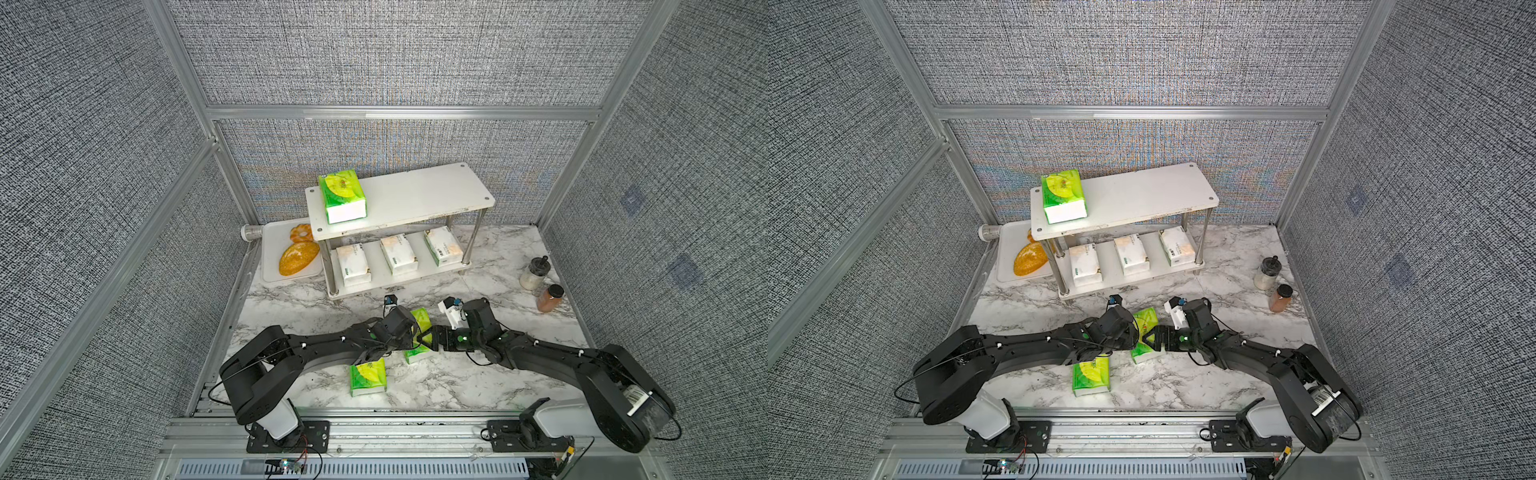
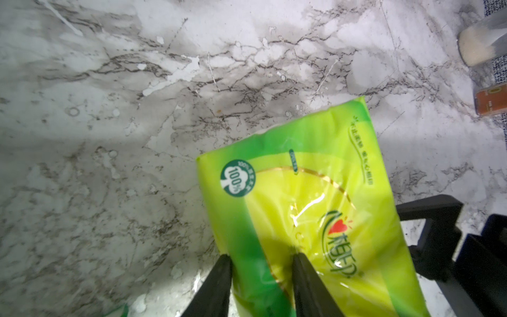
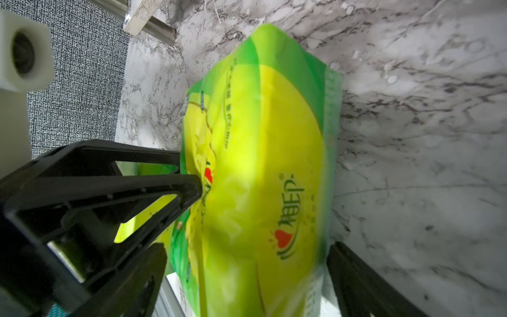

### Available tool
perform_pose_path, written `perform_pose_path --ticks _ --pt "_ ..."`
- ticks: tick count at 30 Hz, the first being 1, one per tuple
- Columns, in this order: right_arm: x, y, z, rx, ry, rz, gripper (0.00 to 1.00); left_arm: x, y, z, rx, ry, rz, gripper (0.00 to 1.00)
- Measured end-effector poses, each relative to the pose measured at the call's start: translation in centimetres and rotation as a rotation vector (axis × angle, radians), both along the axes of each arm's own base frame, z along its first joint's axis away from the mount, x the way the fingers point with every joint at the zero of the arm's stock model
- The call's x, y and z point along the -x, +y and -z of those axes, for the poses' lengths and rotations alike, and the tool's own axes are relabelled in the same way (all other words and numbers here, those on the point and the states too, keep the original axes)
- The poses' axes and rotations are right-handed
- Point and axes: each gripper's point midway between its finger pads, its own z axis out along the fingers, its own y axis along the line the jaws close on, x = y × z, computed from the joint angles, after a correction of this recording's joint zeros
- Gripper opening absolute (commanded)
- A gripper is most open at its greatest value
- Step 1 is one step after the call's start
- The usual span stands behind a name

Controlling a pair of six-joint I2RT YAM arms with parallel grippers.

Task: Place the tissue boxes on the shelf by color
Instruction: Move the box of tissues to the center of the board, then pick up the box of tissues from the center of the board.

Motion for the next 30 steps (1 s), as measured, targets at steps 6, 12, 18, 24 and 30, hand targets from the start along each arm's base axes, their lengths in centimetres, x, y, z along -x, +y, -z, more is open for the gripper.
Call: perform_pose_path --ticks 6,12,18,24,30 --pt "0.1 0.0 0.9 0.001 0.024 0.014 0.97 0.0 0.0 0.1 0.024 -0.005 0.0 0.39" --pt "0.6 0.0 1.2 -0.004 0.033 0.018 0.97 0.1 0.7 0.0 0.037 -0.012 -0.009 0.39" --pt "0.9 1.0 1.3 -0.019 0.032 -0.003 0.88 0.1 0.7 0.2 0.043 -0.008 -0.008 0.39" --pt "0.8 1.2 0.9 -0.021 0.021 0.017 0.72 0.0 0.6 0.2 0.037 -0.004 -0.008 0.48" --pt "0.2 0.8 -0.5 -0.022 -0.017 0.055 0.64 -0.5 0.9 -1.1 -0.032 0.006 0.001 0.65"
